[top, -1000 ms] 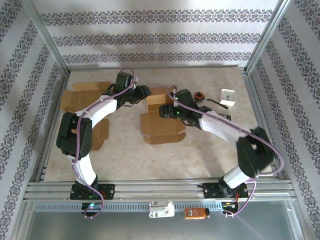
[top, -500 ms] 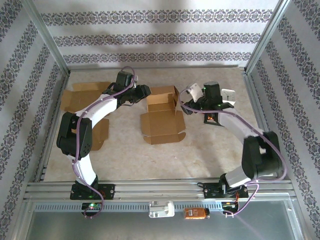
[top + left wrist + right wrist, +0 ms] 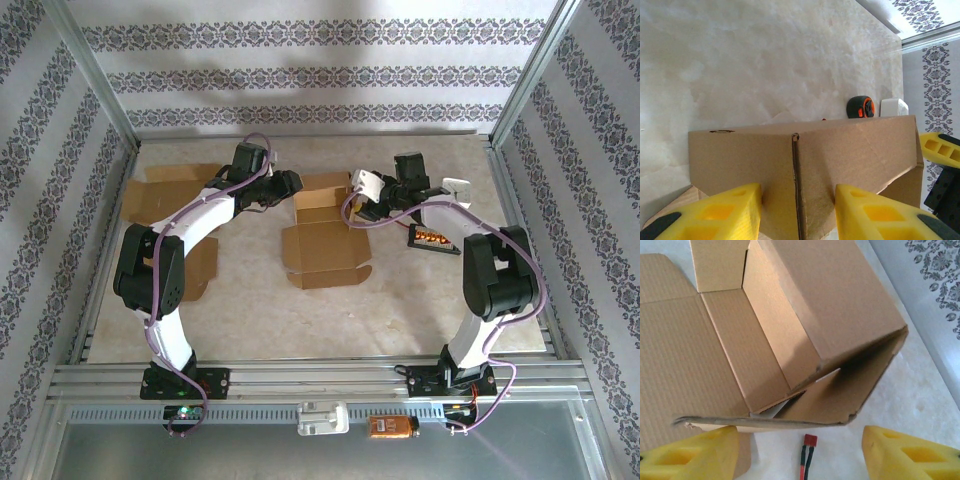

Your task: Fold the paper box

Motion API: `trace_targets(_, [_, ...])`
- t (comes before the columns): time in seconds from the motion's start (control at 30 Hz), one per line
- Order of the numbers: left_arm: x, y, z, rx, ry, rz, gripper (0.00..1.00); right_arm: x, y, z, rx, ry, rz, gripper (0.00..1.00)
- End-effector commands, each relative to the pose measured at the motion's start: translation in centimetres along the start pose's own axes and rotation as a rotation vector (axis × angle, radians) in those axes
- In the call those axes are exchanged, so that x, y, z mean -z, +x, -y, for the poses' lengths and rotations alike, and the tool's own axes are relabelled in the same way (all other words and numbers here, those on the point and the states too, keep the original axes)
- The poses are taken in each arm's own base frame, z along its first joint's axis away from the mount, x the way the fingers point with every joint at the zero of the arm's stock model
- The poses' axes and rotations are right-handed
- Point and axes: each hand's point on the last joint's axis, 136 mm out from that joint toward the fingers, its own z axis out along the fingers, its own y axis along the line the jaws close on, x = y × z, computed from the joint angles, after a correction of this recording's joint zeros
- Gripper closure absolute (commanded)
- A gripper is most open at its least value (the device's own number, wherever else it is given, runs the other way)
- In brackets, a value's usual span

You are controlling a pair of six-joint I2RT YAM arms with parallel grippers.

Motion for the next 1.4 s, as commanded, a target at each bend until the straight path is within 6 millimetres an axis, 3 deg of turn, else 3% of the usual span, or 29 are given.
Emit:
trace_targets(0.0, [-0.4, 0.4, 0.2, -0.02, -0.004, -0.028, 0.59, -1.0, -2.0, -0.6, 0.062, -0.05, 0.073, 0.36])
trace_targets(0.23, [-0.4, 0.3, 0.6, -0.028, 0.006, -0.027, 0.59, -2.6, -3.8, -1.4, -0.052, -0.087, 0.107, 0.39])
trace_targets(0.43, [-0.5, 0.5, 0.6, -0.025, 0.019, -0.033, 0.59, -4.6, -2.9, -2.1, -0.133, -0.056, 0.016, 0.43])
trace_targets(0.6, [-0.4, 0.5, 0.7, -0.026, 0.023, -0.03, 0.59, -5.8, -3.0, -0.7, -0.309, 0.0, -0.01, 0.47])
trace_targets(0.77, [-0.2, 0.4, 0.9, -0.028, 0.027, -0.024, 0.59, -6.8, -4.0, -1.0, -0.33, -0.006, -0.04, 0.46])
trace_targets(0.97, [0.3, 0.3, 1.1, -0.035, 0.027, -0.017, 0.59, -7.4, -4.4, -1.1, -0.357, 0.002, -0.047, 0.7])
trace_targets(1.03, [0.6, 0.3, 1.5, -0.034, 0.037, -0.017, 0.59, -7.1, -4.5, -1.0, -0.375, 0.005, -0.048, 0.78])
trace_targets(1.2, [2.1, 0.1, 3.7, 0.008, 0.126, -0.017, 0.56, -5.3, -5.6, -1.6, -0.41, 0.039, -0.057, 0.87])
trace_targets(1.37, [4.5, 0.1, 6.2, 0.058, 0.226, -0.003, 0.55, -2.0, -8.4, -4.4, -0.439, -0.004, -0.016, 0.95])
